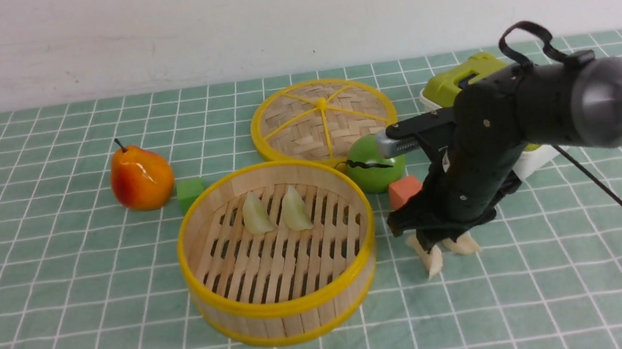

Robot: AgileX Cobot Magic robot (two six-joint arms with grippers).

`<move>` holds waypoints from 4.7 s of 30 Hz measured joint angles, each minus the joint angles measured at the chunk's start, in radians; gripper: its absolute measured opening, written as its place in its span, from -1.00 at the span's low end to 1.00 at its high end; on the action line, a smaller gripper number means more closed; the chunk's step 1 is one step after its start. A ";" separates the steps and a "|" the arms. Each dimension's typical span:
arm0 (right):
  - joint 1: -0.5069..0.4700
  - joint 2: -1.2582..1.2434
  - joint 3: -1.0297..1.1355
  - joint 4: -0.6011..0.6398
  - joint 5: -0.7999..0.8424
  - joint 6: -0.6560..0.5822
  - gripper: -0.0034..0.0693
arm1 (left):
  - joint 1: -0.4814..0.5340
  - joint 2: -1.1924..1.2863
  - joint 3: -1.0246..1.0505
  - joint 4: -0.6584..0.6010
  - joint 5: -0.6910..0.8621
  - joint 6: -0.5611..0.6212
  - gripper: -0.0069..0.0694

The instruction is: Put the dumplings into the steamer on the table with the blue tablecloth.

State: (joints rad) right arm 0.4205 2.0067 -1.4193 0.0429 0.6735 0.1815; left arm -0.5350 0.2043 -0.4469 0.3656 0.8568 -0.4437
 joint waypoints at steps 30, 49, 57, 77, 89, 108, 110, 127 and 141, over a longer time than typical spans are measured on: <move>0.047 -0.136 -0.147 0.133 0.164 -0.072 -0.37 | 0.000 -0.005 0.039 0.011 -0.091 -0.017 -0.86; 0.283 0.161 -0.313 0.211 -0.041 -0.030 0.00 | 0.000 -0.039 0.039 0.011 -0.094 -0.029 -0.85; 0.218 0.003 -0.324 0.174 0.105 -0.051 0.35 | 0.000 -0.053 0.039 0.007 -0.094 -0.029 -0.84; -0.035 -0.008 -0.017 -0.052 0.033 -0.084 0.17 | 0.000 -0.053 0.068 -0.012 -0.149 -0.030 -0.81; -0.035 -0.021 -0.050 -0.030 0.132 -0.087 -0.38 | 0.000 -0.053 0.068 -0.012 -0.150 -0.030 -0.80; 0.160 0.116 -0.188 0.397 -0.070 -0.239 -0.10 | 0.000 -0.053 0.068 -0.012 -0.150 -0.030 -0.76; 0.160 0.111 -0.188 0.400 -0.073 -0.227 0.08 | 0.000 -0.053 0.068 -0.012 -0.150 -0.030 -0.76; 0.148 -0.510 -0.318 -0.023 0.543 -0.142 -0.73 | 0.000 -0.053 0.068 -0.012 -0.150 -0.030 -0.72; 0.148 -1.354 0.701 -0.107 -0.076 -0.015 -0.96 | 0.000 -0.053 0.068 -0.012 -0.150 -0.030 -0.69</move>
State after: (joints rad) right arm 0.5689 0.6523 -0.7187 -0.0645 0.5975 0.1665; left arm -0.5350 0.1515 -0.3792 0.3537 0.7072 -0.4737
